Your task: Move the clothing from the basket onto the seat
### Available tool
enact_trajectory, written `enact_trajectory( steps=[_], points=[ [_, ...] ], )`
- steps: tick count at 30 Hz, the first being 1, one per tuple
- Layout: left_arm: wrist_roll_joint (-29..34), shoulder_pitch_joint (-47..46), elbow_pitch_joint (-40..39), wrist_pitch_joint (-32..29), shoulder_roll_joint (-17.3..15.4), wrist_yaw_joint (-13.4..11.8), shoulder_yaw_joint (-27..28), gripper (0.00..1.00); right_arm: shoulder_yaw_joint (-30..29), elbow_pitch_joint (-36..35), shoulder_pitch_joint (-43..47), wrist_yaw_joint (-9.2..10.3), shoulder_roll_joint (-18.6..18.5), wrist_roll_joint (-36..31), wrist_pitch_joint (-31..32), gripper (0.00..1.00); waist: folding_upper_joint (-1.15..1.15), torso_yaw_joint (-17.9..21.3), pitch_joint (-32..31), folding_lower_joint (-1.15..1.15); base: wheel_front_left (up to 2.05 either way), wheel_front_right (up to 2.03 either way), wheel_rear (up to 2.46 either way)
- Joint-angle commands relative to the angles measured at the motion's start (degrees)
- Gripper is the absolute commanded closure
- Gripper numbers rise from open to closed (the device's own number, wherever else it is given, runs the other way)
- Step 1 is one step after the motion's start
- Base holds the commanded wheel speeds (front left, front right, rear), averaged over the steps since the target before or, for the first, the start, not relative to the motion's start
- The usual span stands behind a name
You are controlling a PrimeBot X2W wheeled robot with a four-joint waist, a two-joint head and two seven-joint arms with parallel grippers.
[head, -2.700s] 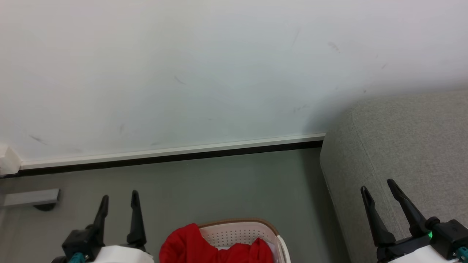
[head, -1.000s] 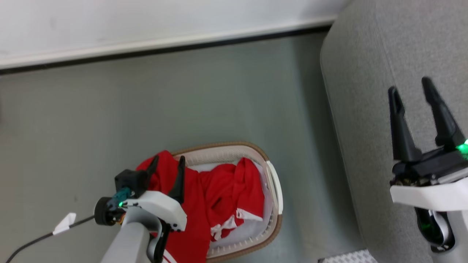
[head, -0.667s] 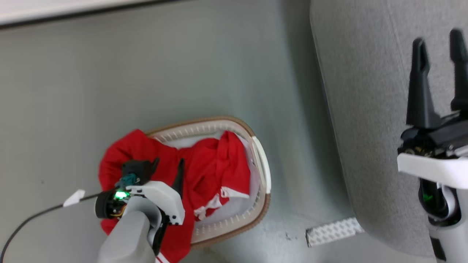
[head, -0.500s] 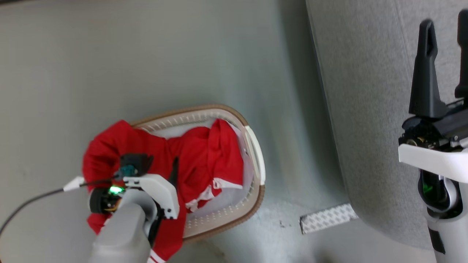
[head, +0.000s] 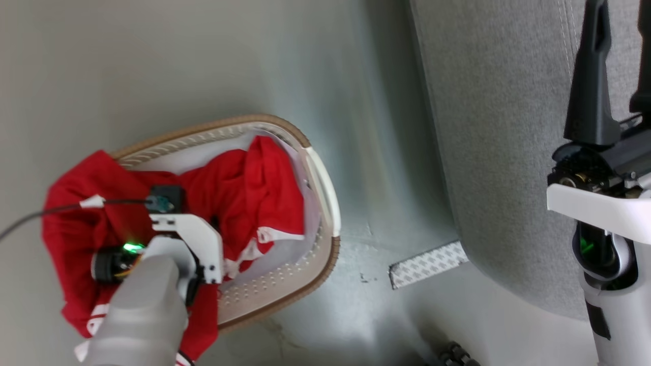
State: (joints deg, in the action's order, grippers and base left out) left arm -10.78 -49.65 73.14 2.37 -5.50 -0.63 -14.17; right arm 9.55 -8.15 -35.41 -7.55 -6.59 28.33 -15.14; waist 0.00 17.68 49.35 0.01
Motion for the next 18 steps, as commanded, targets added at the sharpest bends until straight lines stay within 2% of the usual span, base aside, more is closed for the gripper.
enact_trajectory(
  steps=[1, 8, 10, 12, 18],
  points=[
    [-0.42, -0.92, 0.4, -2.3, -1.12, -0.5, -0.04, 0.0, 0.46, -0.13, -1.49, 0.12, 0.49, 0.36, 0.01, 0.0, 0.0, 1.96, 2.18, -0.01, 0.0, 0.0, 0.0],
    [-1.04, -2.64, 0.7, -8.78, -2.05, -0.27, -0.36, 0.0, 1.14, 0.11, -2.34, 0.12, 1.06, 0.29, 0.01, 0.0, 0.0, 3.45, 4.09, -0.01, 0.0, 0.0, 0.0],
    [-1.15, -3.08, 0.71, -8.72, -2.25, -0.07, -0.51, 0.0, 1.18, 0.11, -2.26, 0.12, 1.17, -0.06, 0.01, 0.0, 0.0, 3.47, 4.11, -0.01, 0.0, 0.0, 0.0],
    [-1.31, -3.28, 0.69, -7.3, -2.23, 0.33, -0.67, 0.98, 1.15, 0.47, -2.42, 0.12, 1.16, -0.29, 0.01, 0.0, 0.0, 3.37, 3.79, -0.01, 0.0, 0.0, 0.0],
    [-2.72, -1.2, 0.71, -4.48, -1.89, 1.2, -0.4, 1.0, 1.19, 1.29, -1.57, 0.13, 1.06, -0.78, 0.01, 0.0, 0.0, 2.67, 0.88, -0.01, 0.0, 0.0, 0.0]
  ],
)
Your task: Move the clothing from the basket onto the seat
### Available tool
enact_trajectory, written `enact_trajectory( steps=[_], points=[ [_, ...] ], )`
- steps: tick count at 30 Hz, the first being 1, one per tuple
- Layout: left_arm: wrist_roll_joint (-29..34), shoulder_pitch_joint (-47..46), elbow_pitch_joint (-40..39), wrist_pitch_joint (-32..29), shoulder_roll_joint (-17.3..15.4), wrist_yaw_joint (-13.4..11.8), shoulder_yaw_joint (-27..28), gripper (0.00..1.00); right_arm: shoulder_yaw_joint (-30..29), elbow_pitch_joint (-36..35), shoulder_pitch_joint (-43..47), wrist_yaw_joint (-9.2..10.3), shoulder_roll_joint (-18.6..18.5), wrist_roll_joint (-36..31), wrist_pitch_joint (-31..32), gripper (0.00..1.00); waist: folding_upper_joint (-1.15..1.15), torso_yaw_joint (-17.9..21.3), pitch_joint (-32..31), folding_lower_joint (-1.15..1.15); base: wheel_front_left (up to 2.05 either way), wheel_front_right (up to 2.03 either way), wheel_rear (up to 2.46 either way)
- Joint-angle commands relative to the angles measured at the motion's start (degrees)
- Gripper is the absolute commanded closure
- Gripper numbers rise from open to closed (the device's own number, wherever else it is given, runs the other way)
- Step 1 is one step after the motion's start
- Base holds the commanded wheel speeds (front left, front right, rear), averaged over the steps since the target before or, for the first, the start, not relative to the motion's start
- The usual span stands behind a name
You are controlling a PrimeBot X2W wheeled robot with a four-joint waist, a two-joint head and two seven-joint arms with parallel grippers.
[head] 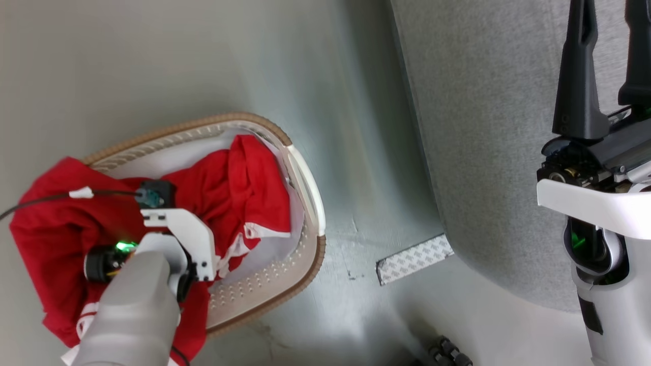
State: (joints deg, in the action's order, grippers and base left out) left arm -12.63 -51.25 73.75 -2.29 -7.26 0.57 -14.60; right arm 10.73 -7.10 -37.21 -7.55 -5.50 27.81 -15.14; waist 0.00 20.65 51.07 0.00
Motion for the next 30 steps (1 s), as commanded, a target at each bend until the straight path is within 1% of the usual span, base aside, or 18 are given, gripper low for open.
enact_trajectory(
  steps=[1, 4, 9, 10, 11, 15, 21, 22, 28, 30],
  points=[
    [-1.06, 0.87, 0.09, 0.89, 0.1, 0.42, -0.04, 1.0, -0.04, 0.43, 0.53, 0.12, -0.13, -0.42, 0.01, 0.0, 0.0, -0.53, -1.76, 0.0, 0.0, 0.0, 0.0],
    [-1.3, 2.21, 0.1, 2.82, 0.8, 1.44, -0.25, 1.0, -0.15, 0.9, 1.54, 0.13, -0.62, -0.81, 0.01, 0.0, 0.0, -1.26, -4.94, 0.0, 0.0, 0.0, 0.0],
    [-2.67, 5.33, 0.13, 6.72, 2.36, 3.57, -0.24, 1.0, -0.26, 2.3, 4.05, 0.13, -1.44, -1.23, 0.01, 0.0, 0.0, -2.57, -12.54, 0.0, 0.0, 0.0, 0.0],
    [-2.67, 5.33, 0.13, 6.72, 2.36, 3.57, -0.24, 1.0, -0.26, 2.3, 4.05, 0.13, -1.44, -1.23, 0.01, 0.0, 0.0, -2.57, -12.54, 0.0, 0.0, 0.0, 0.0],
    [-3.05, 6.79, 0.15, 8.29, 2.87, 4.29, -0.56, 1.0, -0.22, 2.97, 5.47, 0.12, -1.79, -1.28, 0.01, 0.0, 0.0, -3.08, -15.93, 0.0, 0.0, 0.0, 0.0],
    [-4.02, 9.31, 0.07, 11.23, 3.79, 5.78, -1.58, 1.0, 0.0, 4.41, 8.5, 0.13, -2.69, -1.57, 0.01, 0.0, 0.0, -4.18, -22.55, 0.0, 0.0, 0.0, 0.0],
    [-5.77, 13.47, -1.32, 14.65, 4.28, 6.87, -3.84, 1.0, 0.23, 6.6, 13.36, 0.12, -4.1, -1.87, 0.01, 0.0, 0.0, -5.67, -32.22, 0.0, 0.0, 0.0, 0.0],
    [-5.77, 13.47, -1.32, 14.65, 4.28, 6.87, -3.84, 1.0, 0.23, 6.6, 13.36, 0.12, -4.1, -1.87, 0.01, 0.0, 0.0, -5.67, -32.22, 0.0, 0.0, 0.0, 0.0],
    [-12.59, 19.58, -9.58, 16.35, 4.29, 6.96, -9.97, 1.0, 0.1, 8.3, 18.1, 0.12, -5.41, -1.98, 0.02, 0.0, 0.0, -7.23, -40.09, 0.0, 0.0, 0.0, 0.0],
    [-13.69, 20.62, -11.74, 16.74, 4.26, 6.97, -11.16, 1.0, -0.1, 8.62, 19.42, 0.13, -5.8, -2.02, 0.01, 0.0, 0.0, -7.82, -41.98, 0.0, 0.0, 0.0, 0.0]
  ],
)
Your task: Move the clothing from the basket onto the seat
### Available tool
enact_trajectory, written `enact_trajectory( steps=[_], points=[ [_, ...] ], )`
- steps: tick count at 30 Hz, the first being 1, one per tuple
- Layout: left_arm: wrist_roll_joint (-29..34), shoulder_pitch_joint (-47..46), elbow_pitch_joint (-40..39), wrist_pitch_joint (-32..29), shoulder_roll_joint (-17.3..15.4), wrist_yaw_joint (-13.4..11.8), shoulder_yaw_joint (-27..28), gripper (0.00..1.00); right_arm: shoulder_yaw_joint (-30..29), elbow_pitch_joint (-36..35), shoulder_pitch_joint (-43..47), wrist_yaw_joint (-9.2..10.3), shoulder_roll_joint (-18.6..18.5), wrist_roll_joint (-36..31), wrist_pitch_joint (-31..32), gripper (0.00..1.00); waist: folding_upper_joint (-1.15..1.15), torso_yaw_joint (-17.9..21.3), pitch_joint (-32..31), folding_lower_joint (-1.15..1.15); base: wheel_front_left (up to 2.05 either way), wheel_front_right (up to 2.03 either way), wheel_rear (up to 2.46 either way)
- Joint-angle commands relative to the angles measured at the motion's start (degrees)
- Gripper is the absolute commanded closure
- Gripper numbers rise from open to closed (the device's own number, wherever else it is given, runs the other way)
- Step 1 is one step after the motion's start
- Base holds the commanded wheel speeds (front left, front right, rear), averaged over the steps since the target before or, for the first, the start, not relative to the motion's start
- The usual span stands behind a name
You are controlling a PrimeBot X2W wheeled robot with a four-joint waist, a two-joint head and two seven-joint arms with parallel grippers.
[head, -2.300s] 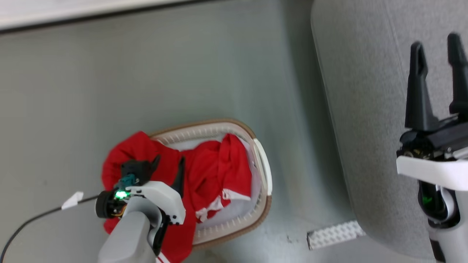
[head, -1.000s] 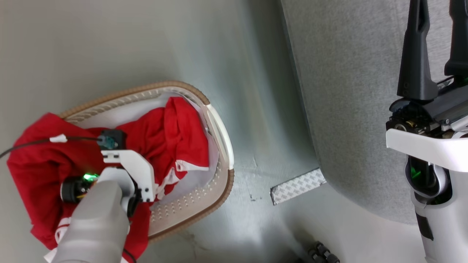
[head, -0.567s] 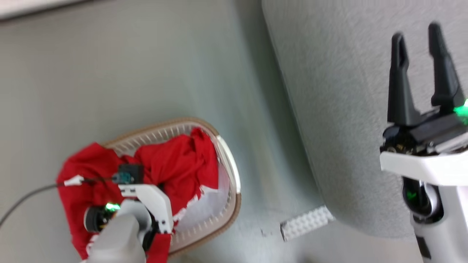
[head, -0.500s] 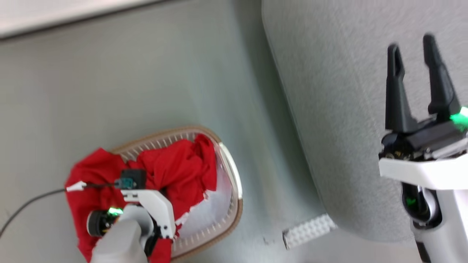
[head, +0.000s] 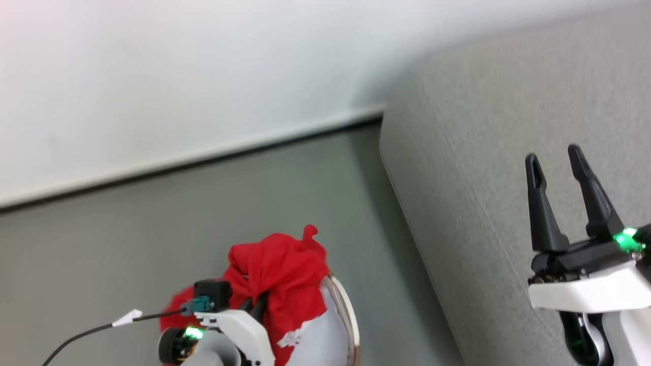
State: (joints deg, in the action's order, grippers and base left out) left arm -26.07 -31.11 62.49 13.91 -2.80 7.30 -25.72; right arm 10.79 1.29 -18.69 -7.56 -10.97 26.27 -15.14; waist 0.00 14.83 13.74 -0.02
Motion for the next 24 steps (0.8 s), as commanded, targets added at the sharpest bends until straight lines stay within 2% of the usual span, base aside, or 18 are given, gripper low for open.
enact_trajectory(
  steps=[1, 6, 12, 18, 20, 24],
  points=[
    [-0.83, 0.96, -1.66, 0.68, -0.2, 0.24, -0.44, 1.0, -0.26, 0.33, 1.49, 0.13, -0.56, -0.52, 0.02, 0.0, 0.0, -2.27, -5.53, 0.02, 0.0, 0.0, 0.0],
    [-2.21, 2.74, -9.11, 1.26, -1.37, 0.2, -1.2, 1.0, 0.16, 0.66, 3.82, 0.13, -1.27, -0.79, 0.02, 0.0, 0.0, -3.46, -9.39, 0.02, 0.0, 0.0, 0.0],
    [-3.04, 5.2, -21.32, 1.33, -2.78, -0.18, 0.45, 1.0, 0.51, 1.16, 6.07, 0.13, -1.98, -0.76, 0.02, 0.0, 0.0, -4.46, -12.7, 0.02, 0.0, 0.0, 0.0],
    [-3.58, 6.85, -35.57, -0.12, -3.98, -2.48, 1.65, 1.0, 0.34, 1.11, 7.33, 0.14, -2.37, -0.54, 0.02, 0.0, 0.0, -4.98, -13.72, 0.02, 0.0, 0.0, 0.0],
    [-3.24, 6.9, -41.89, -1.65, -4.65, -4.21, 1.96, 1.0, 0.52, 1.16, 7.6, 0.14, -2.08, -0.53, 0.02, 0.0, 0.0, -5.08, -13.93, 0.02, 0.0, 0.0, 0.0],
    [-3.49, 6.49, -48.06, -3.79, -5.1, -5.89, 2.42, 1.0, 1.16, 0.91, 8.01, 0.13, -1.62, -0.2, 0.02, 0.0, 0.0, -4.95, -13.94, 0.02, 0.0, 0.0, 0.0]
  ],
)
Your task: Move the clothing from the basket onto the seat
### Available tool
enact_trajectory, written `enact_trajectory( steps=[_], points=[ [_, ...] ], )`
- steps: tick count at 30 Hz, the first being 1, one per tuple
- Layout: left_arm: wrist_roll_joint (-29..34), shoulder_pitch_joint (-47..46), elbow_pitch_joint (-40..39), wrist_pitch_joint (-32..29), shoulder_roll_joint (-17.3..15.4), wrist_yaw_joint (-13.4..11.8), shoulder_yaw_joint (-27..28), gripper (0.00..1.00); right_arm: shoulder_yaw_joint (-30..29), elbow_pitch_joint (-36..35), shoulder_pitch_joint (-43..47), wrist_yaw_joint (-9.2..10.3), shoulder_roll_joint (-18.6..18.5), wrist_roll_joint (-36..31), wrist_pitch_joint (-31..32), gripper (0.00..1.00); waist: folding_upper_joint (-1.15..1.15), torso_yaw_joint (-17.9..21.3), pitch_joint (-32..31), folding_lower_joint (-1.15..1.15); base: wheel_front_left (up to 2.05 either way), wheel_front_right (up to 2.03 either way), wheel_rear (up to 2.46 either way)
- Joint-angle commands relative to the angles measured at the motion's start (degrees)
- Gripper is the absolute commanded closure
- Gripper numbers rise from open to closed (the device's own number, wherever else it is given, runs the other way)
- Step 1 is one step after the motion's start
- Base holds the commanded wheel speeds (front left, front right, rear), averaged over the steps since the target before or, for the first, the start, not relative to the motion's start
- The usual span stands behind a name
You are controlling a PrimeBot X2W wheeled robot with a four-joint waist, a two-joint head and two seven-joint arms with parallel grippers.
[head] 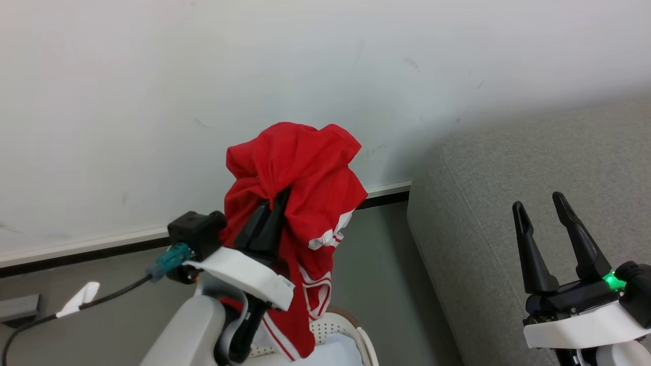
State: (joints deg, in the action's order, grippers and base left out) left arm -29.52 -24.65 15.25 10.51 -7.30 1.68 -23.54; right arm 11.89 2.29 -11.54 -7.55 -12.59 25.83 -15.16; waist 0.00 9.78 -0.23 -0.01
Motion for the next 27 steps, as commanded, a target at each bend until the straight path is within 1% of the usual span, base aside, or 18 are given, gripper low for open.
enact_trajectory(
  steps=[1, 4, 9, 11, 15, 20, 22, 25, 27],
  points=[
    [-0.11, 0.06, -1.87, -0.93, -0.78, -0.63, 0.3, 1.0, 0.27, -0.24, 0.87, 0.13, 0.08, 0.31, 0.03, 0.0, 0.0, 0.21, 0.11, 0.01, 0.0, 0.0, 0.0],
    [-0.1, 0.43, -4.1, -2.26, -1.29, -1.49, 0.35, 1.0, 1.29, -0.49, 0.69, 0.12, 0.07, 0.55, 0.03, 0.0, 0.0, 0.61, 0.43, 0.01, 0.0, 0.0, 0.0],
    [-0.11, 0.55, -5.4, -3.31, -1.82, -1.95, 0.11, 1.0, 4.73, -2.72, -0.05, 0.12, -0.6, 1.11, 0.03, 0.0, 0.0, 0.81, 1.0, 0.01, 0.0, 0.0, 0.0],
    [-0.19, 0.16, -5.31, -3.8, -1.85, -1.96, -0.06, 1.0, 7.37, -3.33, -0.06, 0.12, -0.95, 1.44, 0.04, 0.0, 0.0, 0.66, 1.22, 0.01, 0.0, 0.0, 0.0],
    [-0.02, -1.39, -4.5, -4.53, -1.59, -1.6, -0.76, 1.0, 14.56, -3.34, -1.06, 0.13, -1.5, 2.47, 0.04, 0.0, 0.0, -0.06, 1.75, 0.01, 0.0, 0.0, 0.0],
    [0.25, -3.31, -3.12, -4.99, -0.77, -0.92, -1.96, 1.0, 23.89, 0.54, -3.7, 0.12, -2.65, 3.69, 0.04, 0.0, 0.0, -1.53, 2.02, 0.01, 0.0, 0.0, 0.0],
    [0.22, -3.96, -2.45, -5.02, -0.47, -0.65, -2.3, 1.0, 27.39, 2.36, -5.63, 0.12, -3.33, 2.27, 0.04, 0.0, 0.0, -2.03, 2.05, 0.01, 0.0, 0.0, 0.0],
    [0.01, -4.57, -1.61, -4.98, -0.08, -0.31, -2.84, 1.0, 31.4, 7.73, -8.11, 0.13, -3.77, 0.45, 0.05, 0.0, 0.0, -2.65, 1.93, 0.01, 0.0, 0.0, 0.0],
    [-0.22, -4.84, -1.17, -4.91, 0.2, -0.11, -3.13, 1.0, 33.14, 10.77, -10.47, 0.13, -2.83, 0.44, 0.02, 0.0, 0.0, -3.2, 1.81, 0.01, 0.0, 0.0, 0.0]
  ],
)
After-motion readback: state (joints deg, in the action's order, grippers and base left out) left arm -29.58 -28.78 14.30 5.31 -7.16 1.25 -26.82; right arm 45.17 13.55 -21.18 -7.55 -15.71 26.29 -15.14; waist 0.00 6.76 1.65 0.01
